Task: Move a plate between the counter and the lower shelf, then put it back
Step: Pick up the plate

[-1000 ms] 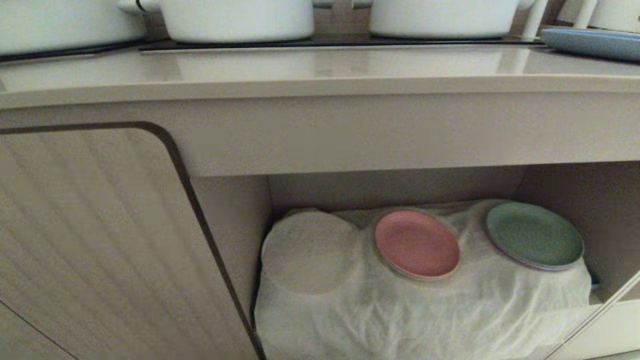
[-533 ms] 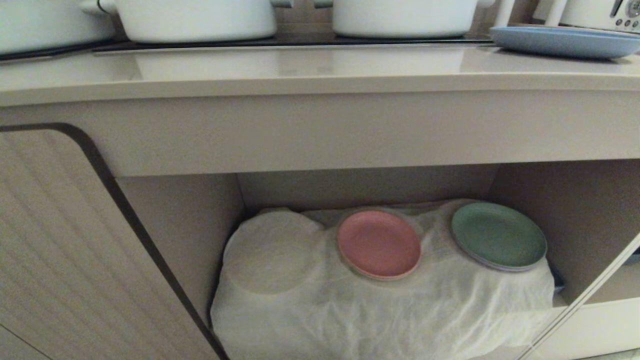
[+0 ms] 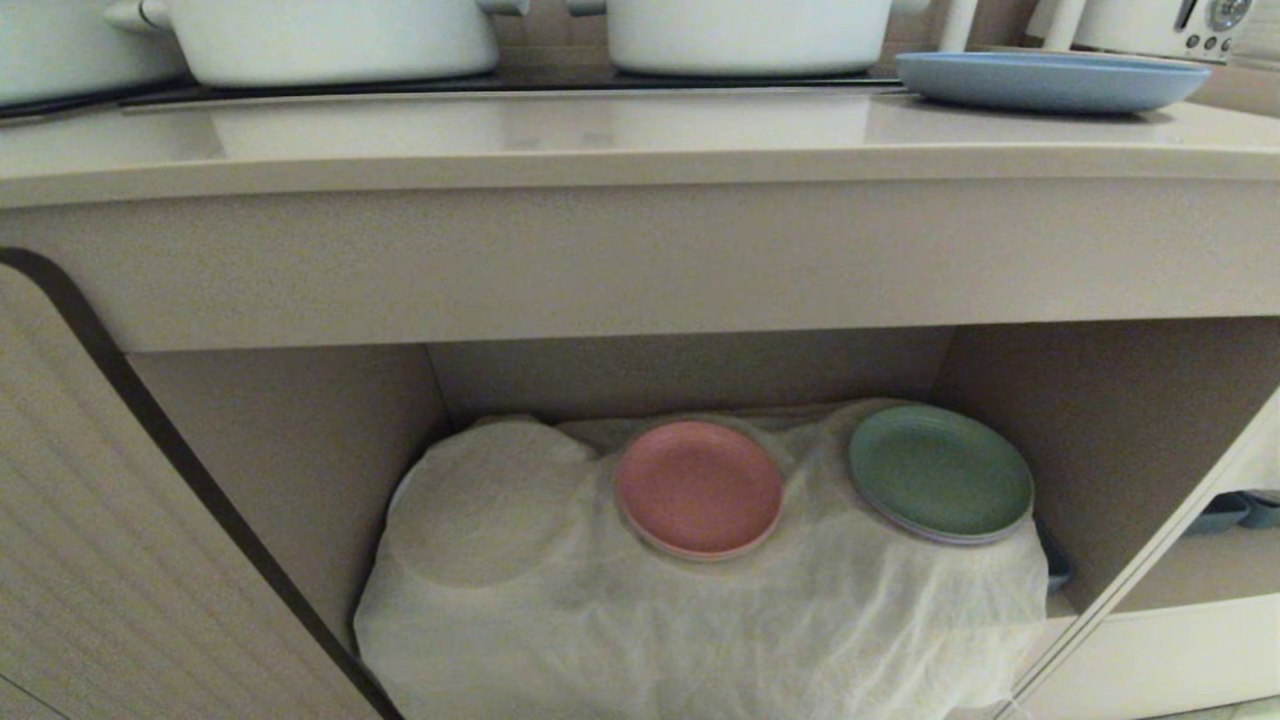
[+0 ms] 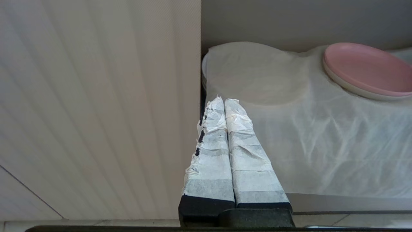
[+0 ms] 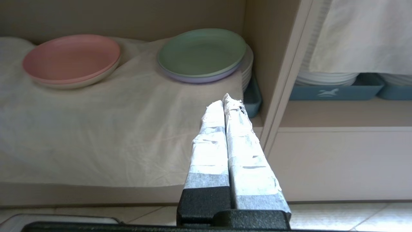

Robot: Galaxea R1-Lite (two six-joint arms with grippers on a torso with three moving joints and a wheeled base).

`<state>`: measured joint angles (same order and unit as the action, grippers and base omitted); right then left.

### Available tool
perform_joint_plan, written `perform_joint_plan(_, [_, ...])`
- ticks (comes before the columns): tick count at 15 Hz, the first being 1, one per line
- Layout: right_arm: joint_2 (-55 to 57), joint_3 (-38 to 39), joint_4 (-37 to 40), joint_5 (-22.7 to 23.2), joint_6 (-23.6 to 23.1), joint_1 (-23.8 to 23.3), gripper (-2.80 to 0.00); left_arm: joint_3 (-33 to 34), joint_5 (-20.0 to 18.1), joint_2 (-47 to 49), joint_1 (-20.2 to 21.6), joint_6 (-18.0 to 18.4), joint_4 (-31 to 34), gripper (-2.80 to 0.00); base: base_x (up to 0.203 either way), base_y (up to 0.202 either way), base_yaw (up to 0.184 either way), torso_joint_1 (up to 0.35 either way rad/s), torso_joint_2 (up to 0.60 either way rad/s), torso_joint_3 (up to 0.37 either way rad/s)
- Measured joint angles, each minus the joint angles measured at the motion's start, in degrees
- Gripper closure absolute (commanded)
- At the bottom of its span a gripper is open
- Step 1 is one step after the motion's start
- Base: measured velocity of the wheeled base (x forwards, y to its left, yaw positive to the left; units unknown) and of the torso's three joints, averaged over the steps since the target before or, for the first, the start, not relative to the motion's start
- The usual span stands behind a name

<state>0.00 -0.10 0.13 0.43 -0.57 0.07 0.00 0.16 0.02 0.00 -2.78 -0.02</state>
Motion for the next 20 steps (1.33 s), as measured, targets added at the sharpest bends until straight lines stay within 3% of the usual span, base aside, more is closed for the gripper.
perform_joint_plan(10, [0.00,0.00,-0.04,-0.02,-0.09,0.00,0.00,0.00,0.00,0.00,0.00,0.00,-0.05,0.00,0.000,0.000,0.000,0.000,0.00,0.000])
perform_joint_plan(20, [0.00,0.05,0.02,-0.02,-0.46,0.00,0.00,-0.02,0.00,0.00,0.00,0.00,-0.07,0.00,0.000,0.000,0.000,0.129,-0.40,-0.269])
